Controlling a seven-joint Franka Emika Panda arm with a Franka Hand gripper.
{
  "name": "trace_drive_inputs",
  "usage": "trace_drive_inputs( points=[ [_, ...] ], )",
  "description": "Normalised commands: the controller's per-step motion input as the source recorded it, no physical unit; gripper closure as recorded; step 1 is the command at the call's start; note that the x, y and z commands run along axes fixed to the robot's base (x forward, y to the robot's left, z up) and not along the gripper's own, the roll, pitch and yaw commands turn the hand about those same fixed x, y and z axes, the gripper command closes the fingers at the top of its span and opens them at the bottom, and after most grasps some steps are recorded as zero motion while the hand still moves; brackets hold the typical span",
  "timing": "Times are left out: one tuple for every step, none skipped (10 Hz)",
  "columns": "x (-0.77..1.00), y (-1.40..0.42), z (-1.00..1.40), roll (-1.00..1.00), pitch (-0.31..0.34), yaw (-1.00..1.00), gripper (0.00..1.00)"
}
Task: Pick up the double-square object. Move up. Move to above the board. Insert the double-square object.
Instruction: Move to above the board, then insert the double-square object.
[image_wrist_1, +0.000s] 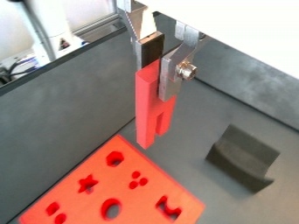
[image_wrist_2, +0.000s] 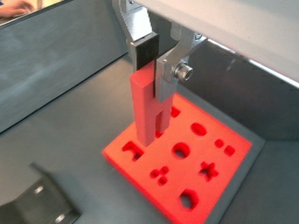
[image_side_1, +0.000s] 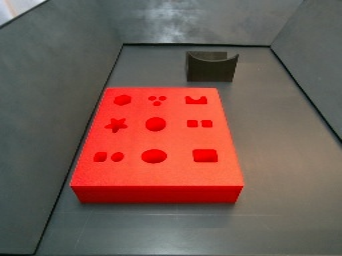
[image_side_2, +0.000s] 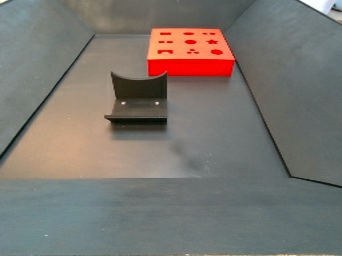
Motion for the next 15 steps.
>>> trace_drive_inputs(
  points=[
    [-0.1,-0.76,0.06,0.0,0.021,0.01,1.0],
    [-0.06,-0.57,0.05,-0.01,0.03,0.01,1.0],
    [0.0,-0.29,0.02,-0.01,0.048,0.01,1.0],
    [0.02,-0.19,0.01,-0.01,0.052,0.01,1.0],
    [0.0,-0.02,0.0,0.0,0.0,0.0,1.0],
    [0.0,0.0,-0.02,0.0,0.0,0.0,1.0],
    [0.0,0.1,-0.27,-0.05,0.016,-0.13,1.0],
    [0.25,0.0,-0.41,-0.03,0.0,0.0,1.0],
    [0.33,-0.21,-0.81,0.0,-0.086,-0.64,1.0],
    [0.0,-0.03,-0.72,0.0,-0.116,-0.98,1.0],
    [0.0,0.0,-0.65,-0.01,-0.14,-1.0,1.0],
    [0.0,0.0,-0.6,-0.03,-0.126,-0.99,1.0],
    [0.04,0.0,-0.54,-0.06,-0.076,-0.91,1.0],
    [0.33,0.15,0.0,-0.05,0.0,-0.3,1.0],
    [-0.06,0.0,0.0,0.0,0.0,0.0,1.0]
  ],
)
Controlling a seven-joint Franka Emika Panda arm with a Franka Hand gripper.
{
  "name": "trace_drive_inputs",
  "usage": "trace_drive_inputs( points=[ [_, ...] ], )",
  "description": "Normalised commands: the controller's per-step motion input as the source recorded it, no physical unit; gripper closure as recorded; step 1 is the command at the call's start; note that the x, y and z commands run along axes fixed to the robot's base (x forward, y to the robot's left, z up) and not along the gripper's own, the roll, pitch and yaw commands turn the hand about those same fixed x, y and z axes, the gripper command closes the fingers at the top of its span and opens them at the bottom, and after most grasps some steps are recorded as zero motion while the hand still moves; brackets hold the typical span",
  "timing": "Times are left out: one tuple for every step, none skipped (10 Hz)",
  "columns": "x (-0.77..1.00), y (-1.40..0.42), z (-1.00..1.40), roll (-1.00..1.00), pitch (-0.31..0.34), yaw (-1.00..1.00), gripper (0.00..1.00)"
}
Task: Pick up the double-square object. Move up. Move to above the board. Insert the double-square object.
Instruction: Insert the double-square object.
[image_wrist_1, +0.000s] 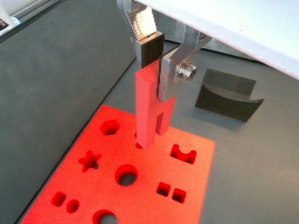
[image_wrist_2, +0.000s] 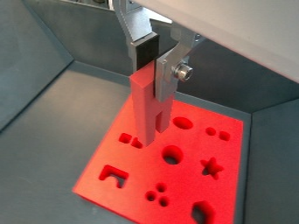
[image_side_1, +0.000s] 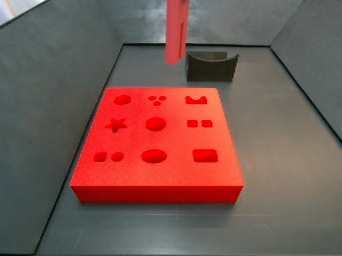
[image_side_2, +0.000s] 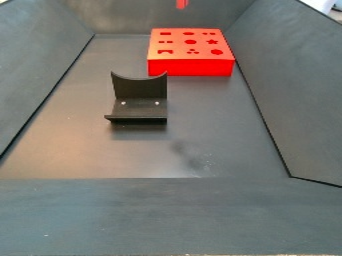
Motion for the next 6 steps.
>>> trace_drive_inputs(
  points=[
    [0.0,-0.29,-0.21,0.0,-0.05,-0.83,1.0],
    [0.0,-0.06,-0.24,0.0,-0.02,-1.0,1.0],
    [0.0,-0.01,-0.26,0.0,-0.021,-1.0,1.0],
    [0.0,-0.01,-0.25,0.0,-0.017,-1.0,1.0],
    [0.0,-0.01,-0.25,0.0,-0.019,-1.0,1.0],
    [0.0,0.0,-0.26,0.0,-0.023,-1.0,1.0]
  ],
)
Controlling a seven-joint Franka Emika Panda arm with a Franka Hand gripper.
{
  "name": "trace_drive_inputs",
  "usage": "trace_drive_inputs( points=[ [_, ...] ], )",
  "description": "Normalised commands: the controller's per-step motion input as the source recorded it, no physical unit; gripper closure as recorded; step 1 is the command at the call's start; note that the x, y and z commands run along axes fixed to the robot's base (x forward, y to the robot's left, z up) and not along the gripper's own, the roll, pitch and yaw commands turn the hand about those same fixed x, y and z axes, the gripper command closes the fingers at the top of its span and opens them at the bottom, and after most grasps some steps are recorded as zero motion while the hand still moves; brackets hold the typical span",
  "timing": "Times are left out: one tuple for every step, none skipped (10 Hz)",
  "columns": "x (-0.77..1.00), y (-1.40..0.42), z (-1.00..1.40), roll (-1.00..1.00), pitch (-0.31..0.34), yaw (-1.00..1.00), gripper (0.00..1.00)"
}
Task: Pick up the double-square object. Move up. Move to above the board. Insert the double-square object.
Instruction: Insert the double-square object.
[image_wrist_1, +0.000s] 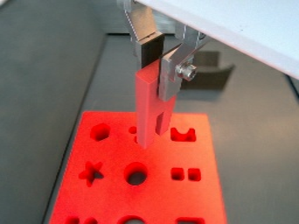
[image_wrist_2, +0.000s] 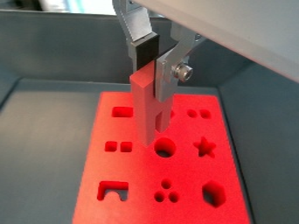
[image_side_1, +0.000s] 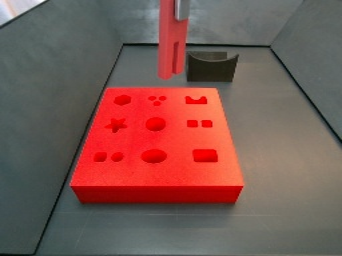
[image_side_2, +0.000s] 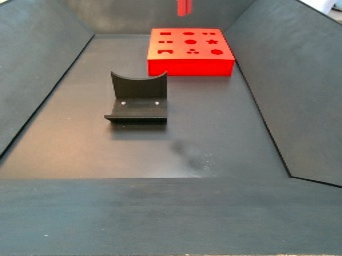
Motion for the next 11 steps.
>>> trace_drive_inputs(
  points=[
    [0.02,0.0,-0.26,-0.01,-0.041,-1.0,1.0],
    [0.35,-0.05,-0.25,0.0,-0.026,-0.77,1.0],
    [0.46,-0.07,-0.24,-0.01,-0.024,-0.67,1.0],
    [0.32,-0.05,-0.19,-0.03,0.0,-0.8,1.0],
    [0.03,-0.01,-0.16,-0.03,-0.001,-1.0,1.0],
    [0.02,-0.02,-0.17,-0.03,-0.001,-1.0,1.0],
    [0.02,-0.02,-0.17,-0.03,-0.001,-1.0,1.0],
    [0.0,-0.01,-0.19,-0.04,-0.074,-1.0,1.0],
    [0.09,-0.03,-0.04,0.0,0.0,0.0,1.0],
    [0.02,-0.01,-0.37,0.0,-0.047,-0.99,1.0],
    [0.0,0.0,-0.37,-0.01,-0.044,-1.0,1.0]
  ],
)
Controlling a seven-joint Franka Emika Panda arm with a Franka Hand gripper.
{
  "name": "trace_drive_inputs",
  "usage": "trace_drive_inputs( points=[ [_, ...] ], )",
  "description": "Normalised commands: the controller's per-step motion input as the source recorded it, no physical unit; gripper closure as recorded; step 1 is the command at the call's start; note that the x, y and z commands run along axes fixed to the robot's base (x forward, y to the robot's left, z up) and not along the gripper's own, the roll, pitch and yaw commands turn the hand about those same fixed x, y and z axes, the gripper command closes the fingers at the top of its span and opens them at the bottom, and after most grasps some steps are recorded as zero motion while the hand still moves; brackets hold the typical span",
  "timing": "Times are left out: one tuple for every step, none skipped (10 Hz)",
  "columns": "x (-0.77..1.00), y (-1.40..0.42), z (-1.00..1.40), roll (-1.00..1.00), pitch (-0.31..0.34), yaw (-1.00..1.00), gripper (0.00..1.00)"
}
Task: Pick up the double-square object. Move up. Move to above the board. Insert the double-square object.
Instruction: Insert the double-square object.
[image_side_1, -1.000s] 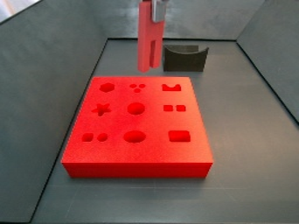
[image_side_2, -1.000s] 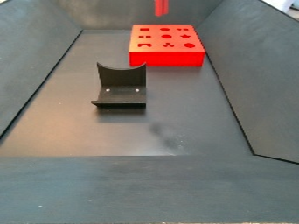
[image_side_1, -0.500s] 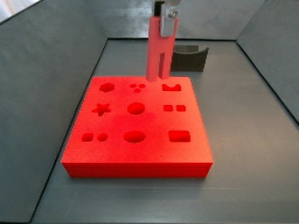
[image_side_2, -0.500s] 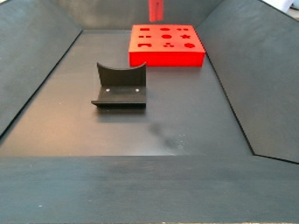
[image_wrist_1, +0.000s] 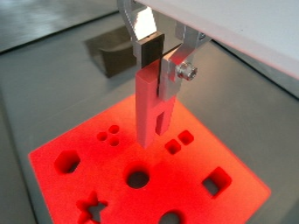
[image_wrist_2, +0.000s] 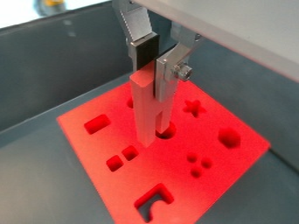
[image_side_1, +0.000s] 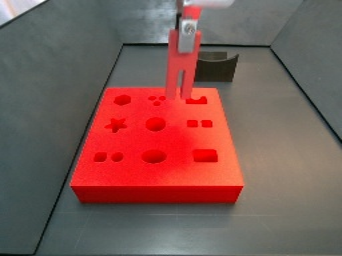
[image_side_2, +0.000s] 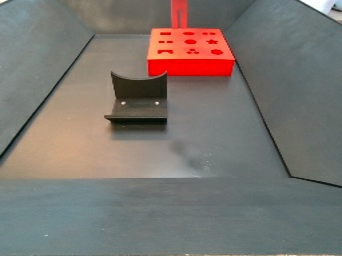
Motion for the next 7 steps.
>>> trace_drive_inputs(
  points=[
    [0.0,0.0,-0.38,-0.01,-0.05,-1.0,1.0],
    [0.22,0.0,-0.3,-0.05,-0.059,-0.87,1.0],
    [0.0,0.0,0.0,0.01,0.0,0.0,1.0],
    [0.56,-0.17,-0.11,-0.01,-0.074,0.06,1.0],
    [1.0,-0.27,-0.27,0.0,0.0,0.05,1.0],
    [1.0,-0.19,-0.25,0.0,0.0,0.03,1.0],
    [0.0,0.01,-0.02,0.0,0.0,0.0,1.0]
  ],
)
